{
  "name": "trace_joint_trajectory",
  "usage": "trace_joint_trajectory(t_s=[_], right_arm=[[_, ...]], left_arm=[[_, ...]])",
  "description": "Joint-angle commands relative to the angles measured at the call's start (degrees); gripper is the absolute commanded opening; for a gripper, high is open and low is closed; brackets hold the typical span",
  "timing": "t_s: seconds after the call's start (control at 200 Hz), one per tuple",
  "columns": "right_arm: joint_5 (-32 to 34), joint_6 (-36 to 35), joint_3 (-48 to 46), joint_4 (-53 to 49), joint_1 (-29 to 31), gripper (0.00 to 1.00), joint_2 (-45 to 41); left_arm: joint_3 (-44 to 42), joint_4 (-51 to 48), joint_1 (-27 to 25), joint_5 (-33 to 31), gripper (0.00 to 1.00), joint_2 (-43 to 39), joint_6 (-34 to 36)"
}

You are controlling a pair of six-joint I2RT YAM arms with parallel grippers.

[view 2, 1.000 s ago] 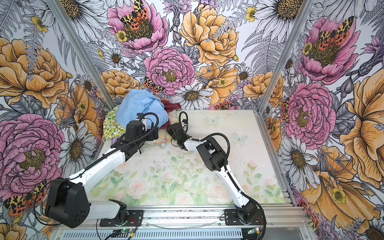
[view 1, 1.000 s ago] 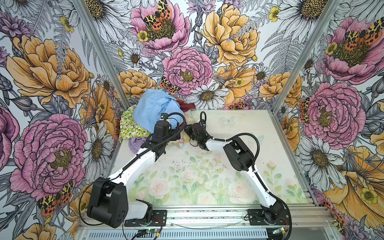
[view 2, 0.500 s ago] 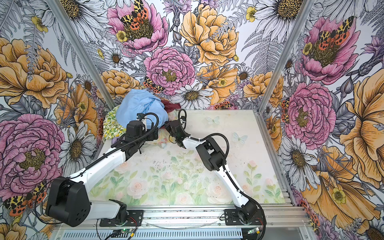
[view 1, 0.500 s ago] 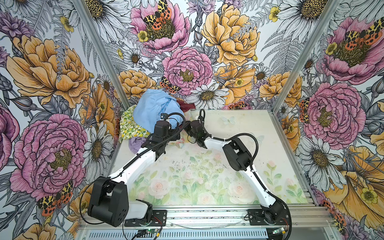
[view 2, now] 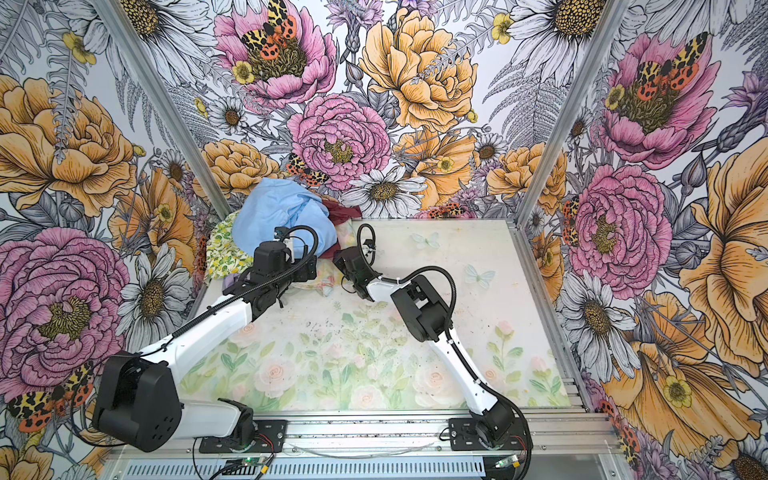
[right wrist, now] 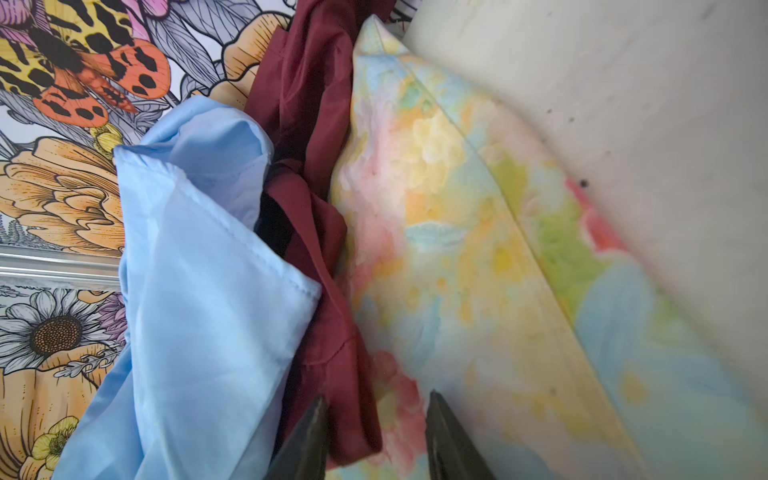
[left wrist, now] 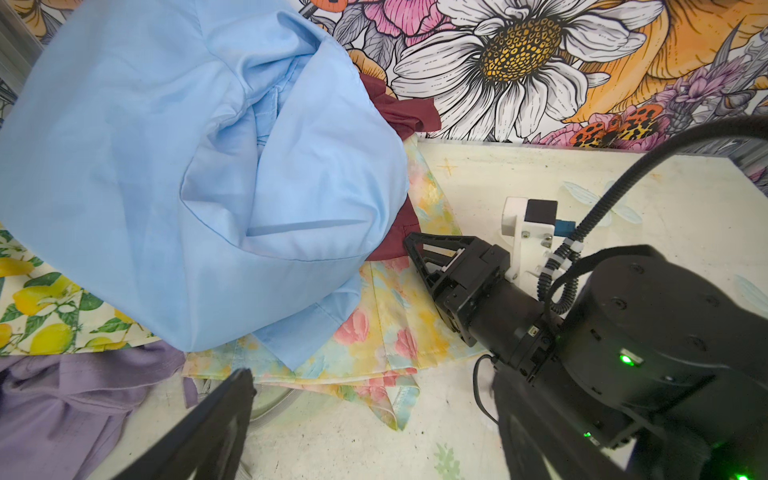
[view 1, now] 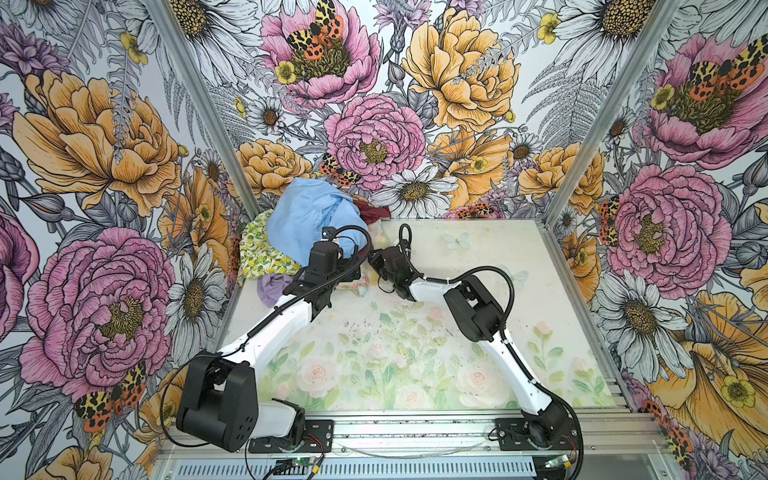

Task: Pick out a specific cloth from the pile
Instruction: 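Lower the right gripper onto the maroon shirt and close on it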

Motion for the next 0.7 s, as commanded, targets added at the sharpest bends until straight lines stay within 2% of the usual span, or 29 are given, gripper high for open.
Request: trace_joint_trajectory(t_s=[0.0, 0.16, 0.26, 0.325, 0.445, 0.575, 0.695], right_arm=[[-0.02, -0.09, 4.68, 0.63, -0.29, 0.41, 2.11], [-0.77, 0.00, 10.20, -1.44, -0.21, 0.40, 4.88], [-0.89, 0.50, 11.23, -1.66, -0.12, 0.37, 5.59], [-0.89, 0.44, 10.77, -1.65, -0.12, 0.36, 5.44], [-0.76, 0.24, 9.06, -0.88, -0.12, 0.26, 4.55], [0.05, 0.89, 5.55, 2.03, -0.12, 0.24, 3.19], [0.31, 0.90, 3.73, 3.17, -0.23, 0.19, 2.38]], left_arm=[[1.41, 0.66, 0.50, 0.11, 0.91, 0.62, -0.63], [1.42, 0.62, 0.52, -0.05, 0.91, 0.71, -0.55], [1.33, 0.61, 0.51, -0.31, 0.91, 0.75, -0.37], [1.33, 0.64, 0.51, -0.47, 0.91, 0.80, -0.30], [1.34, 0.66, 0.54, -0.50, 0.91, 0.97, -0.44], [1.32, 0.64, 0.50, -0.48, 0.91, 0.97, -0.24], [1.36, 0.61, 0.55, -0.37, 0.91, 1.02, -0.30]])
